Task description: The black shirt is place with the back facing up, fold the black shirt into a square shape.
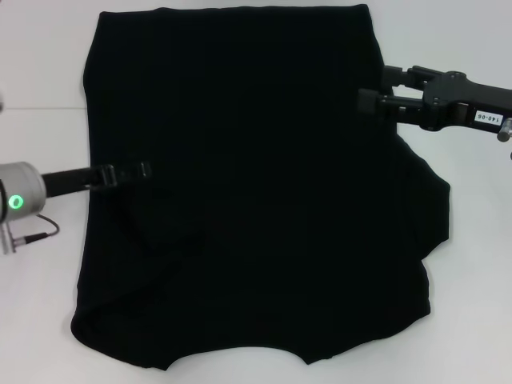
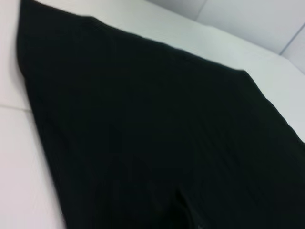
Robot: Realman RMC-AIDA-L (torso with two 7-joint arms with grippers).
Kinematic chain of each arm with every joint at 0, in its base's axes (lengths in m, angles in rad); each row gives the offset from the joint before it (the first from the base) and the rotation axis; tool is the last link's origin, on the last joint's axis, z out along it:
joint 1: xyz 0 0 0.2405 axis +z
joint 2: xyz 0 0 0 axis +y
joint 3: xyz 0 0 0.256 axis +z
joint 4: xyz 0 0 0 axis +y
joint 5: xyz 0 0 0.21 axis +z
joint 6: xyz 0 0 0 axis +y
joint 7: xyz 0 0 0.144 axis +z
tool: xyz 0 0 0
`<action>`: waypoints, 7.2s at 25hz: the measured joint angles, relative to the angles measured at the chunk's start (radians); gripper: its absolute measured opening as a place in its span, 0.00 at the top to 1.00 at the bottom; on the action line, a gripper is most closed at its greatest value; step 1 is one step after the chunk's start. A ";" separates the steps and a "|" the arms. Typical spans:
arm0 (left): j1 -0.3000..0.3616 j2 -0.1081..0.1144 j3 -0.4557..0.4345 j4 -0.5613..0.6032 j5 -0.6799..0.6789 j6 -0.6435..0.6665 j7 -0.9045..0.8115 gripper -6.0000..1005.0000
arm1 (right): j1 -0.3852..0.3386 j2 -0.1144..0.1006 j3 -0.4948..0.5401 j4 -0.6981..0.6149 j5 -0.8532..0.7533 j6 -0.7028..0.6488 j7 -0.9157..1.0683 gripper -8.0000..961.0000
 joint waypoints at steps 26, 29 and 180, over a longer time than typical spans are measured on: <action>-0.086 -0.020 0.080 -0.037 -0.075 0.049 0.003 0.17 | -0.019 -0.004 0.000 -0.001 0.000 0.000 0.000 0.21; -0.059 -0.019 0.076 -0.017 -0.075 0.022 0.003 0.17 | -0.018 -0.004 0.000 -0.001 0.000 0.000 0.000 0.21; 0.000 -0.043 0.148 -0.086 -0.201 0.460 0.971 0.18 | 0.006 -0.133 -0.120 0.192 -0.441 0.305 0.839 0.25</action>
